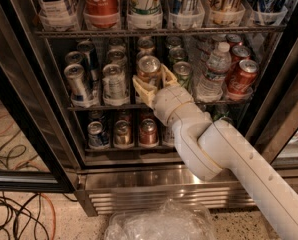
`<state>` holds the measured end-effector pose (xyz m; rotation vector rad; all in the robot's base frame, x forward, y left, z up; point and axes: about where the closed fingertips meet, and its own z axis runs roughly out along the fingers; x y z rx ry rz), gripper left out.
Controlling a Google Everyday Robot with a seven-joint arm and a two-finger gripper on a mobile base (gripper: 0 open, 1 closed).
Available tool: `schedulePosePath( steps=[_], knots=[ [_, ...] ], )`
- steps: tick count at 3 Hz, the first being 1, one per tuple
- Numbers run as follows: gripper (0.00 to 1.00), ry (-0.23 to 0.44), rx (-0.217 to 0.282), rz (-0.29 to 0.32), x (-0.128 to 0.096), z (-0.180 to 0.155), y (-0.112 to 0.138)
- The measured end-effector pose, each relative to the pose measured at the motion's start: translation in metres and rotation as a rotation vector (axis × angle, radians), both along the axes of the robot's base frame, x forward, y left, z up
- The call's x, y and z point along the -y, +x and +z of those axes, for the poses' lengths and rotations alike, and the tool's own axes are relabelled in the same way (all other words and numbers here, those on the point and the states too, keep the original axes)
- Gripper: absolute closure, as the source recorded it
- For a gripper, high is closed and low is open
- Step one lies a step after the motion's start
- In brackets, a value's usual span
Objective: Pick orange can from middle shelf of fridge
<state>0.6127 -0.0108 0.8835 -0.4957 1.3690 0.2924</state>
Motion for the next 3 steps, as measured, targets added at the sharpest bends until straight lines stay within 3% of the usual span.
schedulePosePath(
  steps=[2, 3],
  knots=[
    [1.00, -0.072, 0.002, 0.089, 0.007, -0.004, -0.024],
    [1.00, -0.107, -0.034, 0.173, -0.004, -0.016, -0.038]
  ],
)
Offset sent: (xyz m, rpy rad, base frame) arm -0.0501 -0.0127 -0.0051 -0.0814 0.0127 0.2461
